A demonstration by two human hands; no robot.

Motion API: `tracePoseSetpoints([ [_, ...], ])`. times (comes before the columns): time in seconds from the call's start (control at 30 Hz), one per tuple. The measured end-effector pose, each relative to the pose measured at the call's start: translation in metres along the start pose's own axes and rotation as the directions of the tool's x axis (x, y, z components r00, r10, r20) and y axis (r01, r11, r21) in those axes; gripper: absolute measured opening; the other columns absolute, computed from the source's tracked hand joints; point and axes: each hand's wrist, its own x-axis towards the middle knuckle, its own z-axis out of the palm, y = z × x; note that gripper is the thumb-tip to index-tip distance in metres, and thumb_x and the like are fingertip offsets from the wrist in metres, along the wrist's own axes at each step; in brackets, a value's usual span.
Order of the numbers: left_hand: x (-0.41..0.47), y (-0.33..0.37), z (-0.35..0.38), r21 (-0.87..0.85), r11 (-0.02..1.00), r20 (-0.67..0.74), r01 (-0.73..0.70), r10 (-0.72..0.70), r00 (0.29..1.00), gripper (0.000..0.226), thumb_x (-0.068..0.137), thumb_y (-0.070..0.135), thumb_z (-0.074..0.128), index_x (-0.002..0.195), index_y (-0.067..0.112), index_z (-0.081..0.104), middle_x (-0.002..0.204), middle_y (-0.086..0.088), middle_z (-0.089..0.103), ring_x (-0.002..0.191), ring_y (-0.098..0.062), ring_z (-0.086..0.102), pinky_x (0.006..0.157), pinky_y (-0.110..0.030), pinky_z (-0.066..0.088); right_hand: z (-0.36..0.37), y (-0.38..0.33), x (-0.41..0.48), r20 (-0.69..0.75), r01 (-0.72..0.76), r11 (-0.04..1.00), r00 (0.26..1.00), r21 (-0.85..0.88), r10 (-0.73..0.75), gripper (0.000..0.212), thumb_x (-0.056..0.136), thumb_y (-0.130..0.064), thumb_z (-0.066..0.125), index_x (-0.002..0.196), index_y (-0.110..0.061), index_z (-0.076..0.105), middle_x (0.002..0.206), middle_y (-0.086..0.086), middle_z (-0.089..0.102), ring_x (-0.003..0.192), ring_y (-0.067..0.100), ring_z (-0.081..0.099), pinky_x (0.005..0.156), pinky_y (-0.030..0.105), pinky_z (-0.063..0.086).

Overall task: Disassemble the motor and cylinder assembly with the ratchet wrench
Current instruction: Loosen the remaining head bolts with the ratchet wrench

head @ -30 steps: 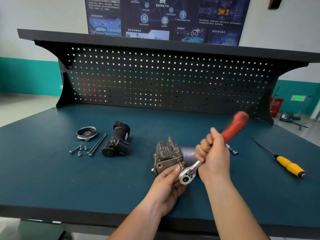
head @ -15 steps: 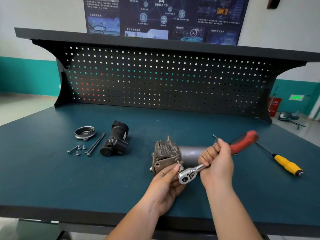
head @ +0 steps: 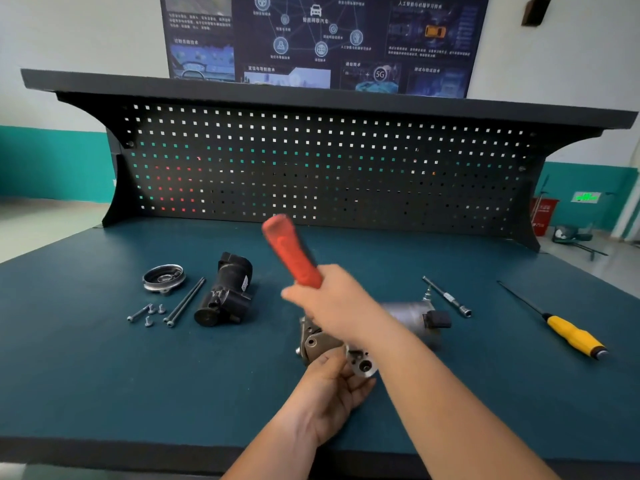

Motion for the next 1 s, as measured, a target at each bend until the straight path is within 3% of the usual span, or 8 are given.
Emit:
tracePoseSetpoints([
  [0.17, -0.003, 0.000, -0.002, -0.034, 0.999, 0.011, 0.002, -0.002, 1.000, 0.036, 0.097, 0.002, 0.040, 0.072, 0.005, 0.065, 0.056, -0.005, 0.065, 0.050, -0.014, 0.064, 0.052, -0.026, 0.056, 0.011, 0.000, 0.001, 0.065, 0.041, 0.994, 0.997, -0.097, -0.035, 0.042, 0.084, -0.020, 0.062, 0.053, -0.021, 0.035, 0.037, -0.014, 0.033, 0.036, 0.004, 0.027, 0.039, 0.018, 0.024],
  [0.3, -0.004, 0.001, 0.001, -0.037, 0.999, 0.032, -0.019, 0.020, 0.999, 0.016, 0.074, 0.005, 0.061, 0.069, 0.009, 0.076, 0.082, -0.011, 0.071, 0.073, -0.019, 0.067, 0.076, -0.031, 0.053, 0.002, 0.003, -0.003, -0.095, 0.019, 0.987, 0.995, 0.158, -0.004, 0.037, 0.086, -0.022, 0.064, 0.060, -0.022, 0.038, 0.040, -0.012, 0.033, 0.036, 0.006, 0.028, 0.041, 0.020, 0.025],
  [0.37, -0.003, 0.001, 0.002, -0.037, 0.999, 0.025, -0.016, 0.017, 1.000, 0.012, 0.064, 0.012, 0.065, 0.066, 0.011, 0.076, 0.079, -0.007, 0.071, 0.072, -0.016, 0.066, 0.073, -0.028, 0.053, -0.004, 0.007, -0.008, -0.175, 0.035, 0.928, 0.984, 0.371, 0.032, 0.034, 0.088, -0.018, 0.063, 0.063, -0.021, 0.040, 0.040, -0.011, 0.033, 0.033, 0.006, 0.026, 0.037, 0.018, 0.024],
  [0.5, -0.003, 0.002, 0.003, -0.078, 0.997, -0.003, -0.014, 0.014, 1.000, 0.015, 0.069, 0.019, 0.064, 0.062, 0.013, 0.077, 0.071, -0.004, 0.072, 0.058, -0.011, 0.068, 0.053, -0.021, 0.054, -0.020, 0.020, -0.023, -0.359, 0.176, 0.665, 0.922, 0.725, 0.147, 0.035, 0.092, -0.012, 0.053, 0.063, -0.019, 0.035, 0.040, -0.011, 0.028, 0.032, 0.004, 0.022, 0.032, 0.015, 0.018],
  [0.6, -0.003, 0.003, 0.005, -0.043, 0.999, -0.021, -0.020, 0.019, 1.000, 0.017, 0.067, 0.022, 0.064, 0.058, 0.012, 0.076, 0.068, -0.005, 0.072, 0.056, -0.011, 0.067, 0.052, -0.019, 0.053, -0.032, 0.038, -0.037, -0.499, 0.339, 0.431, 0.796, 0.836, 0.342, 0.039, 0.094, -0.015, 0.043, 0.060, -0.021, 0.026, 0.039, -0.012, 0.020, 0.030, 0.004, 0.017, 0.030, 0.015, 0.016],
  [0.8, -0.005, 0.002, 0.003, -0.036, 0.999, -0.019, -0.021, 0.021, 1.000, 0.017, 0.067, 0.021, 0.066, 0.061, 0.009, 0.075, 0.069, -0.009, 0.071, 0.057, -0.015, 0.068, 0.050, -0.021, 0.053, -0.020, 0.077, -0.058, -0.416, 0.540, 0.013, 0.633, 0.842, 0.652, 0.038, 0.092, -0.022, 0.035, 0.057, -0.022, 0.023, 0.041, -0.009, 0.017, 0.031, 0.007, 0.018, 0.029, 0.017, 0.017],
  [0.87, -0.004, 0.001, 0.002, -0.048, 0.999, -0.013, -0.024, 0.024, 1.000, 0.017, 0.067, 0.020, 0.066, 0.062, 0.007, 0.075, 0.069, -0.010, 0.071, 0.057, -0.016, 0.068, 0.049, -0.022, 0.053, -0.016, 0.079, -0.058, -0.430, 0.564, 0.016, 0.610, 0.826, 0.665, 0.038, 0.093, -0.023, 0.036, 0.057, -0.022, 0.024, 0.042, -0.009, 0.017, 0.031, 0.008, 0.017, 0.029, 0.018, 0.017],
  [1.0, -0.002, -0.001, 0.000, -0.039, 0.999, -0.008, -0.030, 0.030, 1.000, 0.018, 0.067, 0.023, 0.066, 0.064, 0.007, 0.076, 0.073, -0.011, 0.071, 0.059, -0.016, 0.068, 0.052, -0.021, 0.054, -0.019, 0.070, -0.054, -0.521, 0.524, 0.193, 0.602, 0.830, 0.605, 0.035, 0.092, -0.022, 0.038, 0.061, -0.023, 0.023, 0.046, -0.009, 0.017, 0.035, 0.008, 0.016, 0.031, 0.019, 0.017],
])
